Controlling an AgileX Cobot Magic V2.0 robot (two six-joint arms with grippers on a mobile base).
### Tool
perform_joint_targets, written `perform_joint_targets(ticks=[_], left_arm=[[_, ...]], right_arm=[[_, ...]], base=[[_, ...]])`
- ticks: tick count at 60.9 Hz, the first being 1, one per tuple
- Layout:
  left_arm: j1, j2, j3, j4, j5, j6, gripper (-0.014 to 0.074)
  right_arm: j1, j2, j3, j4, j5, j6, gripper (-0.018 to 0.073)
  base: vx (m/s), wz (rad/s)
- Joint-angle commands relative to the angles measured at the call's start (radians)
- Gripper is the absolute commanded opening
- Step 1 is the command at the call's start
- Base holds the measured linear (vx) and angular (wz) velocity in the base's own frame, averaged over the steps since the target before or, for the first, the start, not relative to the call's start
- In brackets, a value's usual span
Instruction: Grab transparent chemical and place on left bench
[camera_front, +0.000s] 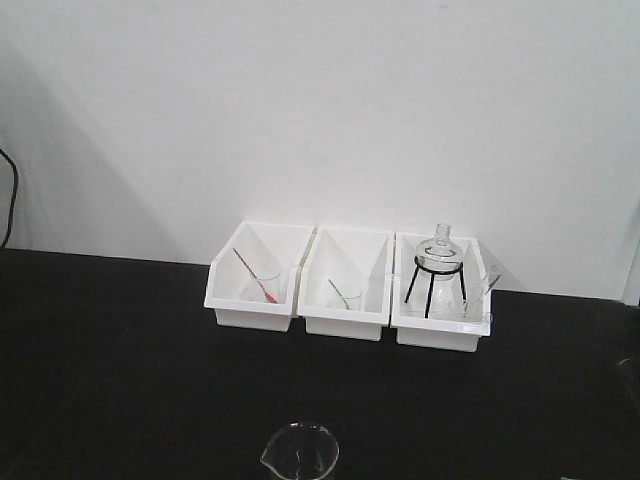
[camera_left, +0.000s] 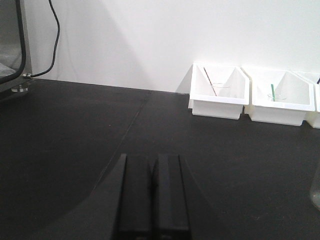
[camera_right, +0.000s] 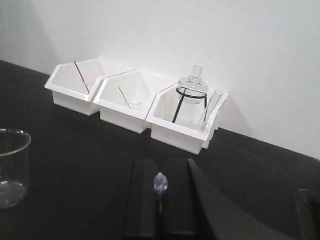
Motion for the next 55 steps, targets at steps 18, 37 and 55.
perform_joint_targets(ticks=[18, 37, 55], left_arm=[[-0.002, -0.019, 0.016, -0.001, -0.078, -0.008, -0.0003], [-0.002, -0.019, 0.016, -0.001, -0.078, -0.008, -0.0003], [-0.002, -0.019, 0.016, -0.001, -0.078, -0.008, -0.0003]], right_arm=[[-0.002, 0.001, -0.032, 0.021, -0.052, -0.095, -0.0007], [0.001, 0.017, -0.056, -0.024, -0.314, -0.044, -0.0004], [0.002, 0.272, -0.334, -0.34, -0.447, 0.299, -0.0003]], base=[[0.0, 0.0], [0.0, 0.0], [0.0, -0.01]])
